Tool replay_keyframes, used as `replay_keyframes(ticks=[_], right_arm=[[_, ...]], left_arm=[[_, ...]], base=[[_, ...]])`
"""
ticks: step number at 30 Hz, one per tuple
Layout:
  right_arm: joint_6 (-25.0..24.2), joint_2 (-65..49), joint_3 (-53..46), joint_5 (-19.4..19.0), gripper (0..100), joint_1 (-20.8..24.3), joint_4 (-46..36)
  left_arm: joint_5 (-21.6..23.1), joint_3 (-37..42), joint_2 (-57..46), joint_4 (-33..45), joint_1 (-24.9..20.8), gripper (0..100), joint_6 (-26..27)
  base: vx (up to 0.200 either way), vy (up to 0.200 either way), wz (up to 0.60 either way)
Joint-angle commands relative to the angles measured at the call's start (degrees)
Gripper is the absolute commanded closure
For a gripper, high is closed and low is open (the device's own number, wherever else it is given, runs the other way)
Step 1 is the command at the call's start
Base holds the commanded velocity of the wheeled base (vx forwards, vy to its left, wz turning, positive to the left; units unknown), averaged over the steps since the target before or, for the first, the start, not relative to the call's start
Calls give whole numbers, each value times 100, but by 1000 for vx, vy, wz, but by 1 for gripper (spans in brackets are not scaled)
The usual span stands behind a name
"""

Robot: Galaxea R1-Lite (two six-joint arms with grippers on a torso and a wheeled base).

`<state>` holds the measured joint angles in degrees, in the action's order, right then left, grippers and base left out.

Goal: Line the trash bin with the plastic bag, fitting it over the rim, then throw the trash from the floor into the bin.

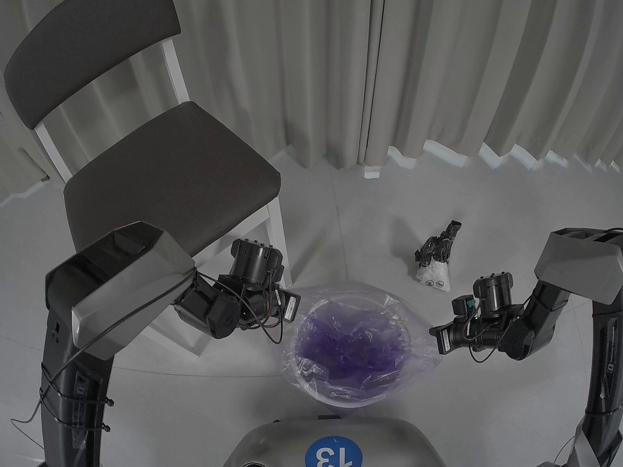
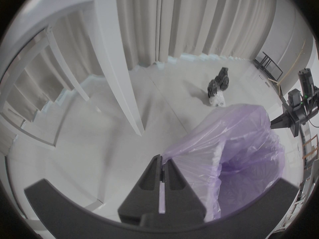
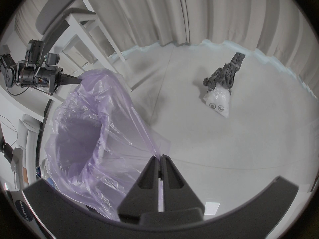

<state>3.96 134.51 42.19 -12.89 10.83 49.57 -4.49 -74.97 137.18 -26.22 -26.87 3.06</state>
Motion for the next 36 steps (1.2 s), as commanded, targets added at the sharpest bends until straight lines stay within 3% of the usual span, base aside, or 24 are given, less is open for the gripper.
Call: replay_keyframes(ticks=[1,17,32,36], right_arm=[[-9,-171,8,-3,100,-19,0],[-45,357,184,14,100,34,9],[17,603,140,14,100,51,-26],[26,594,96,5,100,69,-17]], left_arm=[[0,-123,-165,65,24,100,2],[-52,-949,336,864,-3,100,-16],[-35,-439,432,847,41,100,-42],[-8,-184,327,794,41,100,-280]], base=[[0,0,0],[0,0,0],[0,0,0],[0,0,0]])
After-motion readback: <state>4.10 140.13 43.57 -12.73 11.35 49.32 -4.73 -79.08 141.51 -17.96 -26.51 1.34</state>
